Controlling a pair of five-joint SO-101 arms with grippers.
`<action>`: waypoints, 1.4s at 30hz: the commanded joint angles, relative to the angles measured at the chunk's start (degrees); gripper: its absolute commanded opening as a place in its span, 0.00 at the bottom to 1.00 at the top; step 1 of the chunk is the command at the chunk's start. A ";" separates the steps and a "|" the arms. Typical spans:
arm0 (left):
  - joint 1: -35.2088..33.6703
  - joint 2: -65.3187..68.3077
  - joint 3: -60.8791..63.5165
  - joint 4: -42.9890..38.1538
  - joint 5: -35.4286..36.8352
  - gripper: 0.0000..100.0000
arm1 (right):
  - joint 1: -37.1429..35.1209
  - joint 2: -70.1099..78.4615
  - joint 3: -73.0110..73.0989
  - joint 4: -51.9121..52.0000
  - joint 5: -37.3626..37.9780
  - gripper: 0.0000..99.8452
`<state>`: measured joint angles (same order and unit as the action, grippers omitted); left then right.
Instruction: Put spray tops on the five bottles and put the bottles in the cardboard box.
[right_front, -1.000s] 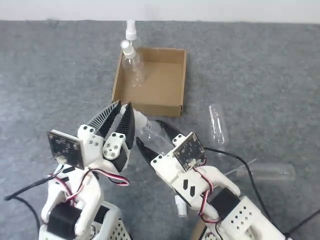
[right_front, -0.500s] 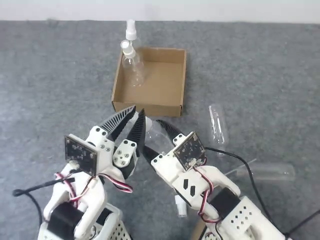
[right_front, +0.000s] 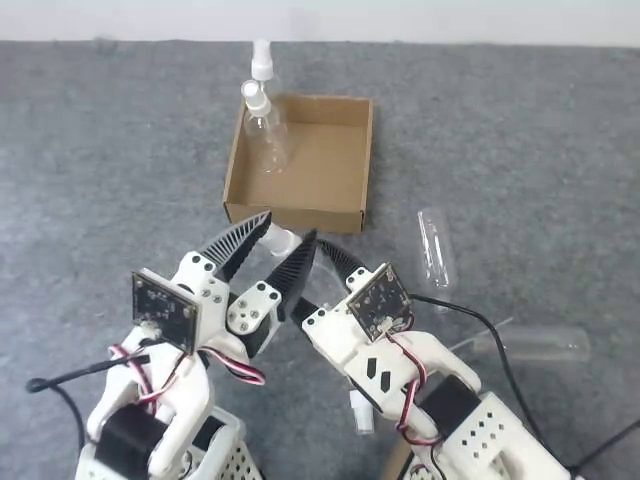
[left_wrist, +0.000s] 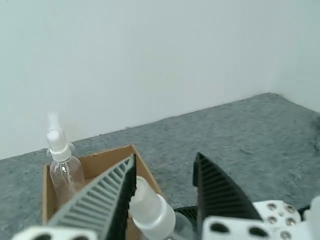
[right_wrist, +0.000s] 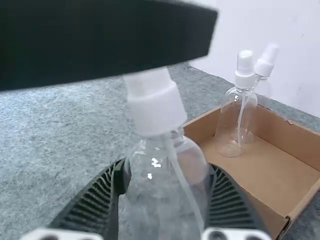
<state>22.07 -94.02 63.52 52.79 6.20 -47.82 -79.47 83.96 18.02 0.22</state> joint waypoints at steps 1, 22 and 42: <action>-0.18 -0.26 -2.24 -0.09 1.32 0.19 | 0.66 -1.45 -0.97 -2.15 0.97 0.10; -16.53 -0.35 -1.80 -4.84 11.87 0.18 | 0.66 -1.45 -0.97 -2.15 1.05 0.10; -14.51 0.18 7.87 -13.10 9.76 0.18 | 0.57 -1.45 -1.14 -1.80 1.05 0.10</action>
<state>4.48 -93.76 71.52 41.63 19.47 -48.00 -79.47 83.96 18.02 0.22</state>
